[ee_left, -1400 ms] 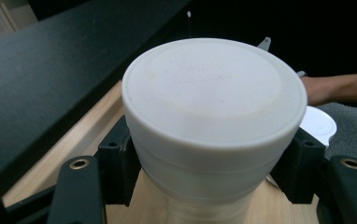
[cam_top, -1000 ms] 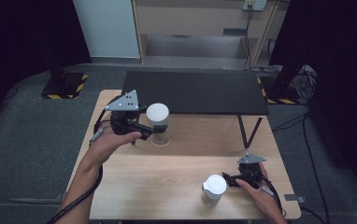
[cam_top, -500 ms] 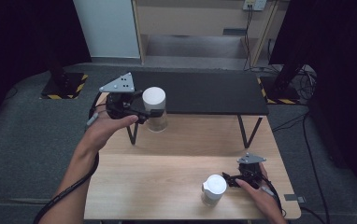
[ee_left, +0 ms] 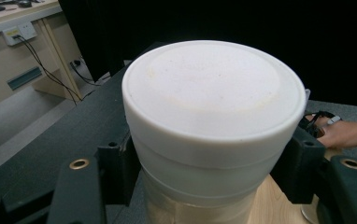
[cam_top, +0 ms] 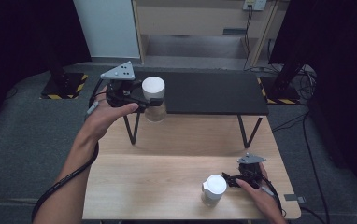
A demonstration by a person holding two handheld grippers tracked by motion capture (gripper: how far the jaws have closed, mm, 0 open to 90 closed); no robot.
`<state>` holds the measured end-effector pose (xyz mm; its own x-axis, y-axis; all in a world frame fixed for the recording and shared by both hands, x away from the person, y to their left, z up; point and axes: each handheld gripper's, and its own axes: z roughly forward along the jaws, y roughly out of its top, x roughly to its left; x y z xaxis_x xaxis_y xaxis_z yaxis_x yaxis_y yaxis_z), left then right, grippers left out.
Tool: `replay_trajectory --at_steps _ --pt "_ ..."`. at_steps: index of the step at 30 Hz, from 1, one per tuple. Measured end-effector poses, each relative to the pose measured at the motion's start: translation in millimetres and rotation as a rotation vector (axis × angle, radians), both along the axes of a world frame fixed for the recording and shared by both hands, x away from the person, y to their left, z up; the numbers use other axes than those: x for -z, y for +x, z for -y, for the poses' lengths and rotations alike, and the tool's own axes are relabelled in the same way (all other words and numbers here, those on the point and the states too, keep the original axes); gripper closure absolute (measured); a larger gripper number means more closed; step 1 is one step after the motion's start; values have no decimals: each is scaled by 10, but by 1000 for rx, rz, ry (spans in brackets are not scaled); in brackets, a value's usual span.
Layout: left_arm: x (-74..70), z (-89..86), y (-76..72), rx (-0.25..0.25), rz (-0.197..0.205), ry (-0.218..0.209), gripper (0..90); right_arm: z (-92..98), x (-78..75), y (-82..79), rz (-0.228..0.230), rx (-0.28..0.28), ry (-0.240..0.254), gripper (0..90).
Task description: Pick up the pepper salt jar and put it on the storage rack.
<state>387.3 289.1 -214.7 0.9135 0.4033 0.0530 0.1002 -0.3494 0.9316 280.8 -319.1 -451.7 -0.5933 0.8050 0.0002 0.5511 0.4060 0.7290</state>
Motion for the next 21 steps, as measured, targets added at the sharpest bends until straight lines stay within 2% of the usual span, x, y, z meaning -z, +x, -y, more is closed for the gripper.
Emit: replay_trajectory --at_steps 6,16,21 --pt "3 5 136 -18 -7 -1 338 0 0 -2 0 1 0 42" --pt "15 65 414 -60 -14 23 338 1 1 -2 1 0 -1 42" --pt "25 74 497 -73 -20 23 338 1 1 -2 1 0 0 42"
